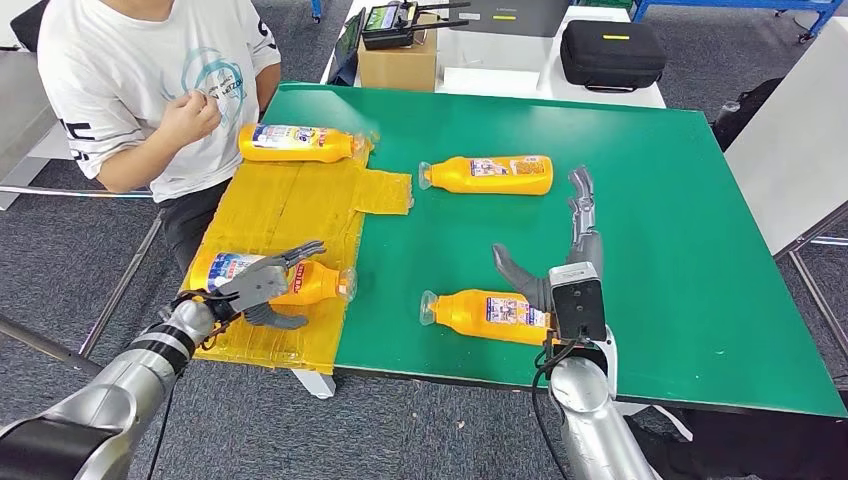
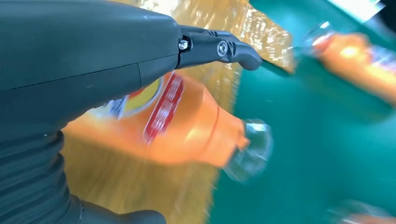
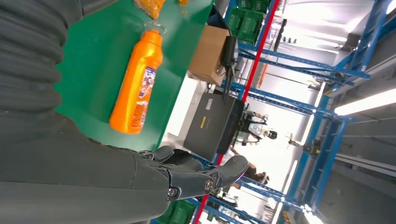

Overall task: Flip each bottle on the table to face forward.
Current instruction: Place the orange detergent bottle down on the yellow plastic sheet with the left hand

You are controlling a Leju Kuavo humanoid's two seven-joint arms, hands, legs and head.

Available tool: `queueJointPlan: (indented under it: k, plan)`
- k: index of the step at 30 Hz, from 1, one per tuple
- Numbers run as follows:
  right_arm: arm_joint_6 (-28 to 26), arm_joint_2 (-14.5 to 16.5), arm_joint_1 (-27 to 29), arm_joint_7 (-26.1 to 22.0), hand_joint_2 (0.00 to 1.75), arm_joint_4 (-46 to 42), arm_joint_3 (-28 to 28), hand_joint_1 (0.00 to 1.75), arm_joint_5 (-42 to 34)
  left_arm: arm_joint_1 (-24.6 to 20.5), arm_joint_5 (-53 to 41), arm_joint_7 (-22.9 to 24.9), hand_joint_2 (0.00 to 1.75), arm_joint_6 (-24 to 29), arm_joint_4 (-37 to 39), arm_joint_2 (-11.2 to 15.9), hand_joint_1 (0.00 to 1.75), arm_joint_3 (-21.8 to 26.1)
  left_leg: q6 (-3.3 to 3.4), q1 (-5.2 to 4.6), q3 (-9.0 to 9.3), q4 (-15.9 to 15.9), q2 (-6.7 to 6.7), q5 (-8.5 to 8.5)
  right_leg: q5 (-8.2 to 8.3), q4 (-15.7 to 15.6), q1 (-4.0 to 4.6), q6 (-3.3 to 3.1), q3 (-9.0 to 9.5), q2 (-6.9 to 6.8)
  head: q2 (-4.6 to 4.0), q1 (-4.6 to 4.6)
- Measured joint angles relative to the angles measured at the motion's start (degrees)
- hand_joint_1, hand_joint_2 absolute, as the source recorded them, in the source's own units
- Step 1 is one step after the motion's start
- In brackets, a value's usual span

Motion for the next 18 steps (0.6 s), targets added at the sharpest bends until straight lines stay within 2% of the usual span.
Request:
queueJointPlan:
  k: [4,7,10,13,18]
  plan:
    - [0.54,-0.82,-0.08,-0.14,1.75,0.76,-0.64,0.00,-1.13,6.37,11.93,-1.08,1.75,-4.71,-8.79,2.87,0.00,1.00,-0.02,0.02,-0.13,0.00,-0.01,-0.01,-0.02,0.00,0.00,-0.01,-0.16,0.04,0.01,0.00]
    - [0.68,-1.12,-0.11,-0.14,1.75,1.22,-0.87,0.00,-1.15,9.31,14.42,-0.93,1.75,-5.20,-13.36,3.89,0.00,1.50,-0.02,0.02,-0.23,0.00,-0.05,-0.01,-0.02,0.00,0.00,-0.02,-0.24,0.03,0.00,0.01]
    - [0.68,-1.33,-0.11,0.73,1.75,1.58,-0.94,0.00,-0.59,11.75,19.12,-0.33,1.75,-4.42,-17.28,3.82,0.00,2.79,-0.01,0.01,-0.28,0.00,-0.03,-0.01,-0.02,-0.02,-0.01,-0.02,-0.32,0.04,-0.01,0.00]
    - [1.43,-1.78,-0.15,5.25,1.75,2.16,-0.98,0.00,2.67,14.61,26.12,4.20,1.75,-2.30,-22.82,1.49,0.00,5.17,-0.01,-0.02,-0.32,0.01,-0.08,-0.01,-0.02,-0.03,-0.02,-0.02,-0.34,0.02,-0.01,-0.01]
    - [5.23,-3.69,-0.42,15.83,1.75,5.32,-0.97,0.00,13.16,17.80,36.05,14.59,1.75,3.18,-31.16,-4.52,0.00,8.14,0.01,-0.07,-0.38,0.02,-0.13,-0.02,0.00,-0.06,-0.05,0.01,-0.33,-0.02,0.00,0.01]
